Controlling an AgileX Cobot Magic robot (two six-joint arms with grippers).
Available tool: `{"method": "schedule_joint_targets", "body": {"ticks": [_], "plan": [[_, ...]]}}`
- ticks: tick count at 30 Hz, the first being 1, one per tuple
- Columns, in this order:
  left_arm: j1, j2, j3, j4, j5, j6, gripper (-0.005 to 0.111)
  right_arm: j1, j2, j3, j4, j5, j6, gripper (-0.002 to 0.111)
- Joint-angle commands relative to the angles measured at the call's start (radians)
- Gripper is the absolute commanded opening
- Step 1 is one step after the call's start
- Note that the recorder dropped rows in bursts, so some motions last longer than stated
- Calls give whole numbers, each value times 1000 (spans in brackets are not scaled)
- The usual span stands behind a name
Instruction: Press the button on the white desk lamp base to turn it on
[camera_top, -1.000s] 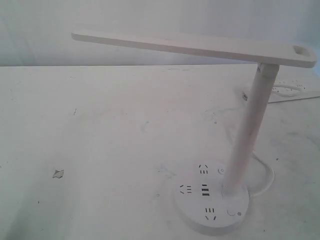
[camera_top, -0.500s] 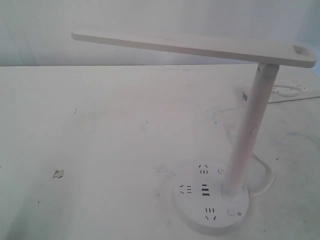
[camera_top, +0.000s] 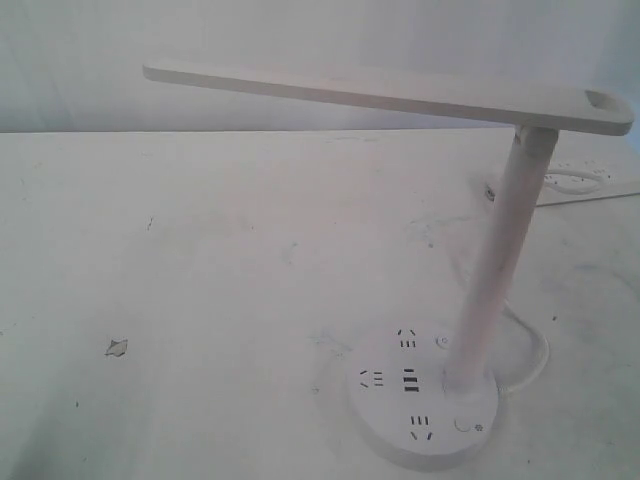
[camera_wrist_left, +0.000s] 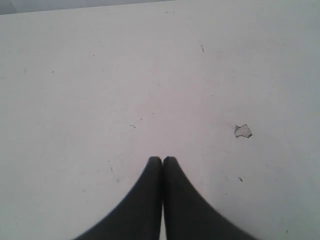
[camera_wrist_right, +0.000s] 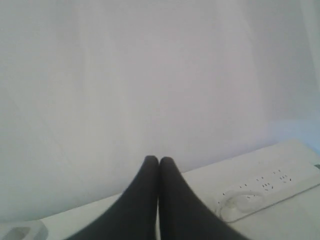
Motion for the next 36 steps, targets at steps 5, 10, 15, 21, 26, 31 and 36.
{"method": "schedule_joint_targets", "body": {"ticks": [5,10,15,21,26,31,36], "plan": [[-8,-3,2,0,-4,0,0,-4,82,-11,33,-12,53,0],[-8,-3,2,0,-4,0,0,-4,115,-13,20,194,-54,0],[-8,-3,2,0,-4,0,0,-4,176,-54,20,420,-185,0],[-8,-3,2,0,-4,0,0,-4,300,-141,31,678,-288,0],[-8,-3,2,0,-4,0,0,-4,403,-166,222,815,-452,0],[-8,-3,2,0,-4,0,0,34,494,-166,459,816,-617,0],[-8,-3,2,0,-4,0,0,63,565,-166,488,815,-621,0]]}}
